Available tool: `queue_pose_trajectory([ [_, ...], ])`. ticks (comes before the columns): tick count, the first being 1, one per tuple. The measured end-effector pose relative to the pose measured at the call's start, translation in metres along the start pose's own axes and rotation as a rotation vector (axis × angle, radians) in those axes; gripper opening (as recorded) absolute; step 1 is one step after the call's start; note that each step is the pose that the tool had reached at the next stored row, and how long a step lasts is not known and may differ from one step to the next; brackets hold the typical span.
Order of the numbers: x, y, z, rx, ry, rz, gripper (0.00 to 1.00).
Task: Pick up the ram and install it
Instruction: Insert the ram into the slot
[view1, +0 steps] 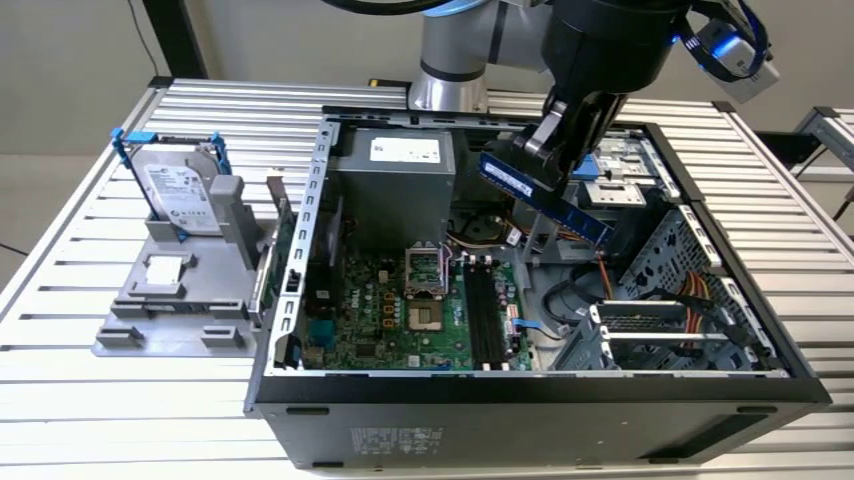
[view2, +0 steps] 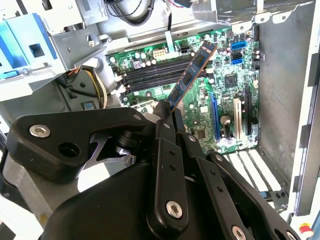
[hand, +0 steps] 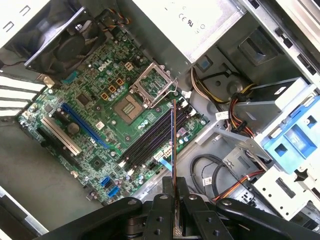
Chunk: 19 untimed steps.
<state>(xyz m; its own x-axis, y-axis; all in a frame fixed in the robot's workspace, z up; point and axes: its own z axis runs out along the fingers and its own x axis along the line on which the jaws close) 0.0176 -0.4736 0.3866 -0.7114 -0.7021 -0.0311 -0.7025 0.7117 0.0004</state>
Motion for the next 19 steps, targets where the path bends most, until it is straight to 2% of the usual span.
queue_pose_trajectory([
  [19, 0.0001, 0.0001, 0.0, 0.0014, 0.0, 0.046, 0.0],
])
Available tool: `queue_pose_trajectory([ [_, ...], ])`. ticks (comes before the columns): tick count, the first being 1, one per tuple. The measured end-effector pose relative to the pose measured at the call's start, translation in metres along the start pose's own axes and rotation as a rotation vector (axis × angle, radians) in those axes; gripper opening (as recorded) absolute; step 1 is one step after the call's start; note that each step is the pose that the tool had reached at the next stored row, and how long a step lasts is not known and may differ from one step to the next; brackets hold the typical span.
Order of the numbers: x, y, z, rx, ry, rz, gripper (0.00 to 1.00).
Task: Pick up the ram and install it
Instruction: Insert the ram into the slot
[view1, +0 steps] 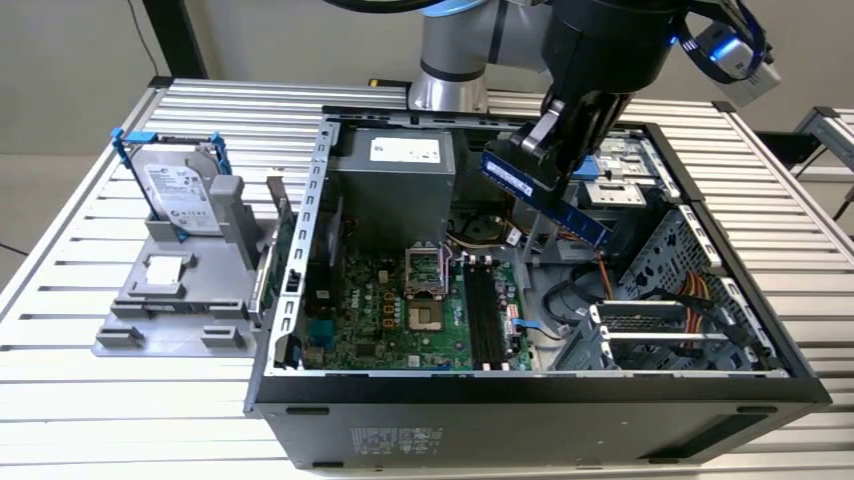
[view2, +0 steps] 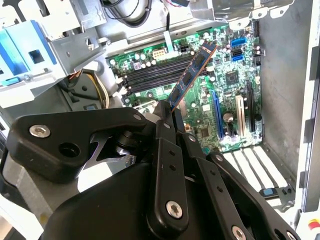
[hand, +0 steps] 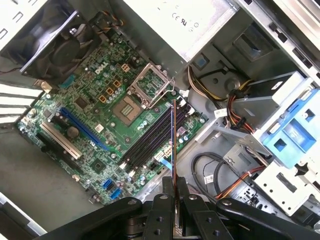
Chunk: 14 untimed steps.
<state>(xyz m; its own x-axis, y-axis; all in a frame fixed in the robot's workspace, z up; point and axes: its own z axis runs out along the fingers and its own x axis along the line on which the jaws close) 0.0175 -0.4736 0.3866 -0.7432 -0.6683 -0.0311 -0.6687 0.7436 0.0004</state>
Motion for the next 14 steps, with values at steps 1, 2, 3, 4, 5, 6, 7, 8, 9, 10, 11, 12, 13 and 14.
queue_pose_trajectory([
  [1, 0.0, 0.0, 0.0, 0.0001, 0.0, 0.001, 0.0],
  [2, 0.0001, 0.0001, 0.0, 0.0, 0.0, 0.003, 0.0],
  [3, 0.0001, 0.0001, 0.0, 0.0001, 0.0, 0.004, 0.0],
  [4, 0.0001, 0.0001, 0.0, 0.0002, 0.0, 0.005, 0.0],
  [5, 0.0001, 0.0001, 0.0, 0.0002, 0.0, 0.007, 0.0],
  [6, 0.0001, 0.0001, 0.0, 0.0003, 0.0, 0.009, 0.0],
  [7, 0.0001, 0.0001, 0.0, 0.0003, 0.0, 0.01, 0.0],
  [8, 0.0001, 0.0001, 0.0, 0.0004, 0.0, 0.012, 0.0],
  [9, 0.0001, 0.0001, 0.0, 0.0006, 0.0001, 0.017, 0.0],
  [10, 0.0001, 0.0001, 0.0, 0.0007, 0.0001, 0.019, 0.0],
  [11, 0.0001, 0.0001, 0.0, 0.0007, 0.0001, 0.02, 0.0],
  [12, 0.0001, 0.0001, 0.0, 0.0007, 0.0001, 0.022, 0.0],
  [13, 0.0001, 0.0001, 0.0, 0.0008, 0.0, 0.024, 0.0],
  [14, 0.0001, 0.0001, 0.0, 0.0009, 0.0, 0.028, 0.0],
])
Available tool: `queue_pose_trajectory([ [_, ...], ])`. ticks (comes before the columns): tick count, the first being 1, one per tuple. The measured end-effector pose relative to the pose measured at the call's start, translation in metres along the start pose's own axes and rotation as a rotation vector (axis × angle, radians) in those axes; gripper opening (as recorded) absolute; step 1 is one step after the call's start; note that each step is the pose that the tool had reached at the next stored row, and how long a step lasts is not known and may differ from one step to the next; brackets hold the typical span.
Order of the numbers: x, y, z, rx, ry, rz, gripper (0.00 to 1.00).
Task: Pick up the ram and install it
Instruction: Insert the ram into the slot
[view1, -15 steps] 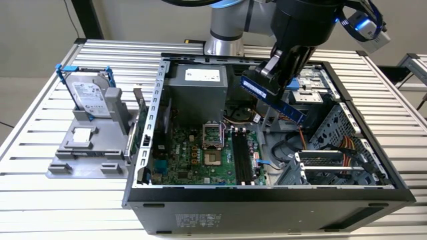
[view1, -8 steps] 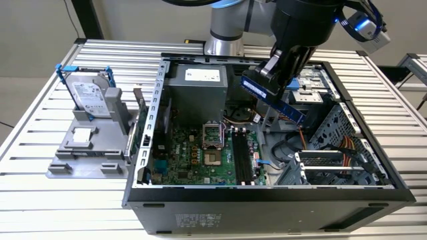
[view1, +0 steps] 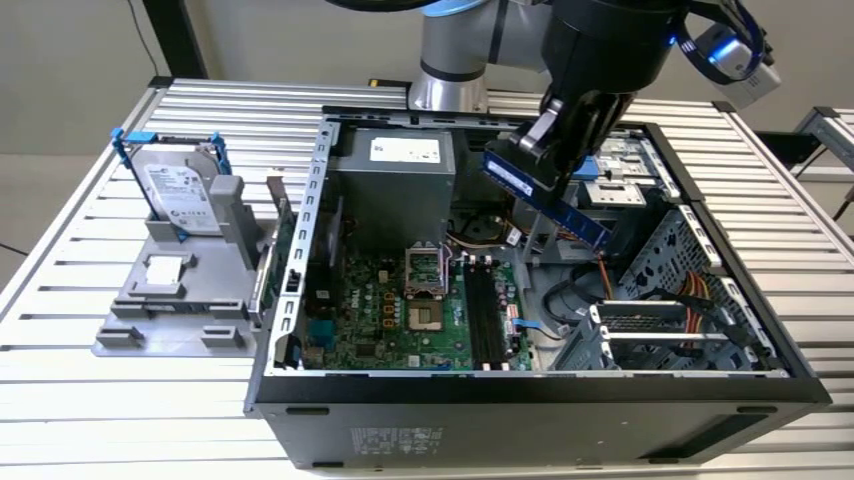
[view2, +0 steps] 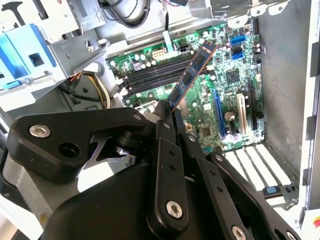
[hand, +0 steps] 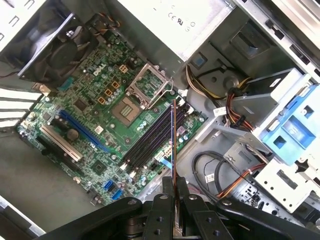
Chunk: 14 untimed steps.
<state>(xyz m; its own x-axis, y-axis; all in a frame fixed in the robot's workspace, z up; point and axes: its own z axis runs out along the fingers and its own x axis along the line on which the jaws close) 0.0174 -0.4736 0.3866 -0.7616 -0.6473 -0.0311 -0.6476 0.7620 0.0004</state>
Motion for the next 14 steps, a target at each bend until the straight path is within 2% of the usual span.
queue_pose_trajectory([
  [7, 0.0, 0.0, 0.0, 0.0014, 0.0, 0.047, 0.0],
  [14, 0.0, 0.0, 0.0, 0.004, -0.0001, 0.13, 0.0],
])
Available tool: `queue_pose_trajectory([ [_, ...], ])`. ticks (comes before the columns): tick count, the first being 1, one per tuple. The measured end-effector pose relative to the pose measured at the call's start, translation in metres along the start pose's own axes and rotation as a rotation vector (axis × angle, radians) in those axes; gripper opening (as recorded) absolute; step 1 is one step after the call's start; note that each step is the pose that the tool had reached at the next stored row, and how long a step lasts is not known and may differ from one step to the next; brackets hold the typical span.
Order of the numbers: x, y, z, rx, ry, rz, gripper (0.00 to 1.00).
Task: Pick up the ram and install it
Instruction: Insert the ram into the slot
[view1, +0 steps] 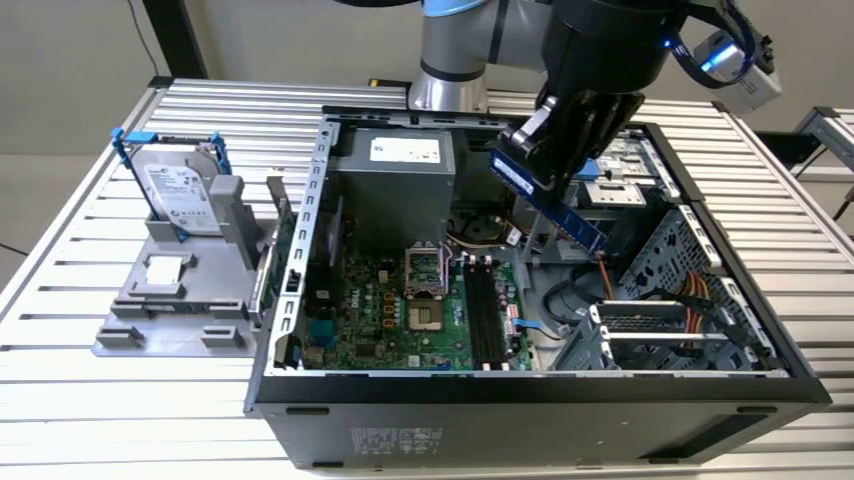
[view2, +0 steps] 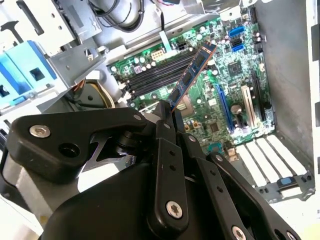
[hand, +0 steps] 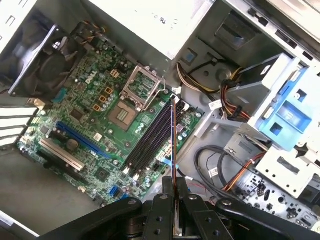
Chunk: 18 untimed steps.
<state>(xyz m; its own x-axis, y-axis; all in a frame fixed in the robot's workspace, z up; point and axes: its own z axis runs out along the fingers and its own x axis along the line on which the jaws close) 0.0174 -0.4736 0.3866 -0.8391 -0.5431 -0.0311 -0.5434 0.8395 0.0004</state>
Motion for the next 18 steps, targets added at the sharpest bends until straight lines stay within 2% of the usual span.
queue_pose_trajectory([
  [6, 0.0, 0.0, 0.0, 0.0022, -0.0001, 0.073, 0.0],
  [18, 0.0, 0.0, 0.0, 0.006, 0.0, 0.189, 0.0],
])
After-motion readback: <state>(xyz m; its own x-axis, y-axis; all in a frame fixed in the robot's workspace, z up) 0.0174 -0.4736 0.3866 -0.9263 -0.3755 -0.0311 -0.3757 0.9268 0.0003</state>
